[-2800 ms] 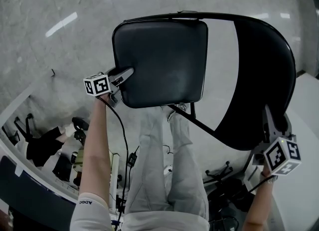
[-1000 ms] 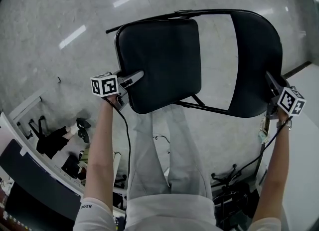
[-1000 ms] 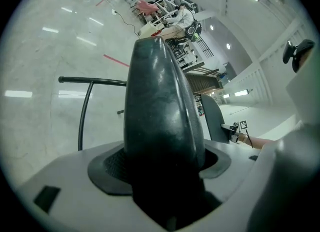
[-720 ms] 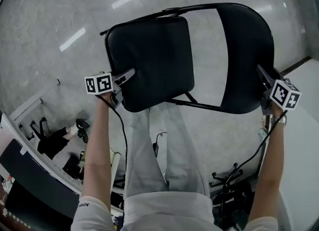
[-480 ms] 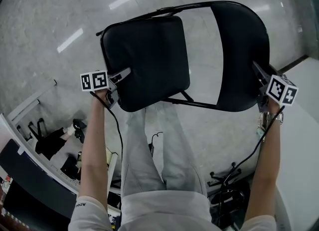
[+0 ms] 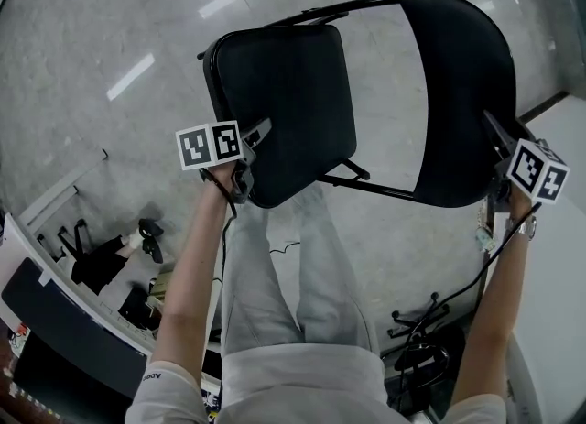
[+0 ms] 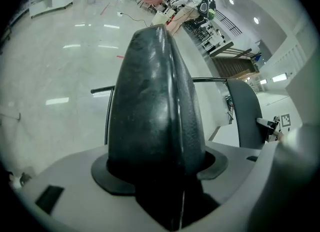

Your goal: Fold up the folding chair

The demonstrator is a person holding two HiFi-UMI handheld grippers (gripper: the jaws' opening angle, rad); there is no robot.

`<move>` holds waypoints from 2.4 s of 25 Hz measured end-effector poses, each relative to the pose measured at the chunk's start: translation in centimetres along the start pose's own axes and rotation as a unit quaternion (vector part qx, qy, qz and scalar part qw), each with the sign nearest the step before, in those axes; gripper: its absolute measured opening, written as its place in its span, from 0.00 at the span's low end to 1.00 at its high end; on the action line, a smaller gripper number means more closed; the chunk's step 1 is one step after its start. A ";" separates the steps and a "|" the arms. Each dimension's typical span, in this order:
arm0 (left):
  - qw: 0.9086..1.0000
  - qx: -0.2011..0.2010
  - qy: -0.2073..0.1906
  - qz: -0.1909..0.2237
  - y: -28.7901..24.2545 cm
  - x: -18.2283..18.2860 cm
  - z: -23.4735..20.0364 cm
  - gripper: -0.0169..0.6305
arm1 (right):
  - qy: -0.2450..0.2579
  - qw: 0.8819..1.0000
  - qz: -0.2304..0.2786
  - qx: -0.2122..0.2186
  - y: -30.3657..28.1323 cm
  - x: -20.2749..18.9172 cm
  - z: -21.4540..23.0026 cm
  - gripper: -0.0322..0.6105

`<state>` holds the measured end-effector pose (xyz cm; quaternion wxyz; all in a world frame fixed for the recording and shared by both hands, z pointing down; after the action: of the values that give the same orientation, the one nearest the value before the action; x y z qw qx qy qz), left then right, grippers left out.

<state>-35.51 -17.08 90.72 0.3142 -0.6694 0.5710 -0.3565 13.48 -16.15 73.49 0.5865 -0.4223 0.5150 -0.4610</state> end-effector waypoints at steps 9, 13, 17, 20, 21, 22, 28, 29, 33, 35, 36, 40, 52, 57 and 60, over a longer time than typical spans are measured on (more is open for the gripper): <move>0.999 -0.038 -0.008 0.011 0.3 0.2 7.3 0.42 | 0.004 1.000 0.002 -0.025 3.2 0.8 1.2 0.42; 0.998 -0.057 -0.010 0.020 -0.1 0.3 11.7 0.36 | 0.009 0.999 0.006 -0.034 4.6 1.2 1.7 0.42; 0.998 -0.064 -0.012 0.022 -0.3 0.5 15.1 0.31 | 0.007 0.999 0.007 -0.040 6.3 1.4 1.8 0.42; 0.995 -0.092 -0.014 0.025 -0.5 0.5 18.1 0.28 | 0.005 0.999 0.010 -0.038 7.7 1.6 1.5 0.42; 0.995 -0.096 -0.016 0.028 -0.8 0.6 19.2 0.26 | 0.002 0.999 0.012 -0.032 8.1 1.6 1.5 0.42; 0.995 -0.091 -0.019 0.031 -1.1 0.7 20.2 0.27 | -0.003 1.000 0.015 -0.024 8.5 1.7 1.6 0.42; 0.998 -0.036 -0.030 0.043 -2.7 0.6 24.0 0.27 | -0.033 0.999 0.027 0.033 10.7 1.4 1.1 0.42; 0.998 -0.035 -0.027 0.043 -2.8 0.5 24.4 0.27 | -0.033 0.999 0.027 0.027 11.0 1.4 1.0 0.42; 0.999 -0.026 -0.019 0.043 -2.9 0.4 25.3 0.27 | -0.018 0.999 0.025 -0.016 12.2 1.5 -0.7 0.42; 0.999 -0.011 -0.019 0.044 -3.1 0.5 26.0 0.27 | -0.013 0.999 0.026 -0.027 12.8 1.7 -1.8 0.41; 0.999 -0.004 -0.019 0.044 -3.3 0.6 26.4 0.27 | -0.013 0.999 0.028 -0.028 13.1 1.8 -2.2 0.42; 0.999 0.017 -0.015 0.046 -4.1 0.8 27.6 0.27 | -0.027 0.999 0.035 0.002 14.1 2.0 -4.1 0.41; 0.997 0.061 0.001 0.049 -5.0 0.8 30.0 0.27 | -0.030 0.998 0.044 0.016 17.7 2.5 -10.6 0.41; 0.998 0.055 0.011 0.043 -6.0 0.9 30.2 0.27 | -0.026 0.999 0.043 0.002 17.7 2.8 -13.7 0.41; 0.997 0.068 0.005 0.042 -6.3 1.0 30.2 0.27 | -0.024 0.999 0.042 -0.008 17.5 2.7 -14.1 0.41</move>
<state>-6.79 -16.74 79.47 0.3709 -0.6196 0.5748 -0.3848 1.46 -15.25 54.29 0.6145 -0.4159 0.5212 -0.4216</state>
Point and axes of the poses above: the fingertips, and each gripper's own axes: y backward along the fingers, z to its right, x out of its top, the point moved 4 cm from there along y, backward along the fingers, and after that the axes turned 12 degrees about -z, right-handed, at the moved point
